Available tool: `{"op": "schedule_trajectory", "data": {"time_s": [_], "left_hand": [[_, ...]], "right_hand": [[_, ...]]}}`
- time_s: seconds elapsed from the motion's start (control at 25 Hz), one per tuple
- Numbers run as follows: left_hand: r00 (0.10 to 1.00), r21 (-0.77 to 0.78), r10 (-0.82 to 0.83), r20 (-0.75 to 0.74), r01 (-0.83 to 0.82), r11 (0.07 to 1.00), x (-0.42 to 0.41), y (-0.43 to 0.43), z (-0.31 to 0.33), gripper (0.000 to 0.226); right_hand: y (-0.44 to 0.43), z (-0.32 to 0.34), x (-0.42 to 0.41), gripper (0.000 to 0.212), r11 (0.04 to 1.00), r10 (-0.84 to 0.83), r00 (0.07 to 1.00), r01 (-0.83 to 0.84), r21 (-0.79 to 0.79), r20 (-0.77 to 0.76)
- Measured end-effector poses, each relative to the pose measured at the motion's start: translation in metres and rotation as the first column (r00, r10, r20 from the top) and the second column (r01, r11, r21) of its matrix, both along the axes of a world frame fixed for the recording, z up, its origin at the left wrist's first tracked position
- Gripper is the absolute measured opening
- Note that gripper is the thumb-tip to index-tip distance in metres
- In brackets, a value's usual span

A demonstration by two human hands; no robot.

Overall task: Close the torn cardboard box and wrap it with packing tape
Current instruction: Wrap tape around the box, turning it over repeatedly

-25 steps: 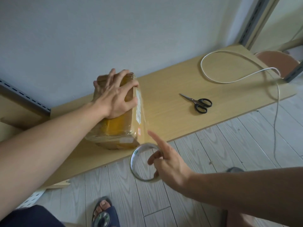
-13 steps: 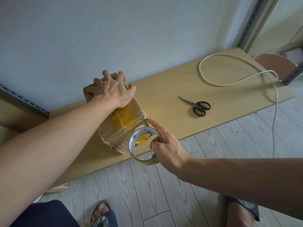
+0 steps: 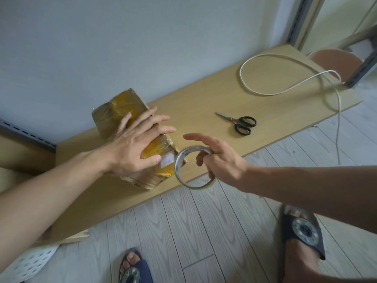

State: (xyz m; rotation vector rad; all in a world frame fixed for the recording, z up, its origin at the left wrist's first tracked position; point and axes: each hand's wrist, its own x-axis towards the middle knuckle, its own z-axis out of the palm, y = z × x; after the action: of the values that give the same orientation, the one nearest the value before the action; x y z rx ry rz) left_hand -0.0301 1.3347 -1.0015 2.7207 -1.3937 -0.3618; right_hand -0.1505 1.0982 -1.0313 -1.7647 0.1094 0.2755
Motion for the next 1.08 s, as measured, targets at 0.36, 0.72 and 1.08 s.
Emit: {"op": "schedule_trajectory", "data": {"time_s": [0.36, 0.72, 1.08], "left_hand": [[1.000, -0.041, -0.009, 0.027, 0.010, 0.999, 0.001, 0.001, -0.002, 0.074], [1.000, -0.061, -0.007, 0.028, 0.009, 0.998, 0.003, -0.005, -0.005, 0.072], [0.982, -0.165, 0.183, 0.037, -0.175, 0.971, -0.002, -0.022, -0.009, 0.070]], "right_hand": [[-0.040, 0.002, 0.010, 0.063, 0.992, -0.117, 0.993, 0.118, -0.052, 0.010], [0.016, -0.015, -0.013, 0.063, 0.981, 0.056, 0.998, -0.049, -0.189, 0.029], [0.032, -0.018, -0.011, 0.071, 0.996, -0.004, 0.999, 0.001, -0.087, -0.033]]}}
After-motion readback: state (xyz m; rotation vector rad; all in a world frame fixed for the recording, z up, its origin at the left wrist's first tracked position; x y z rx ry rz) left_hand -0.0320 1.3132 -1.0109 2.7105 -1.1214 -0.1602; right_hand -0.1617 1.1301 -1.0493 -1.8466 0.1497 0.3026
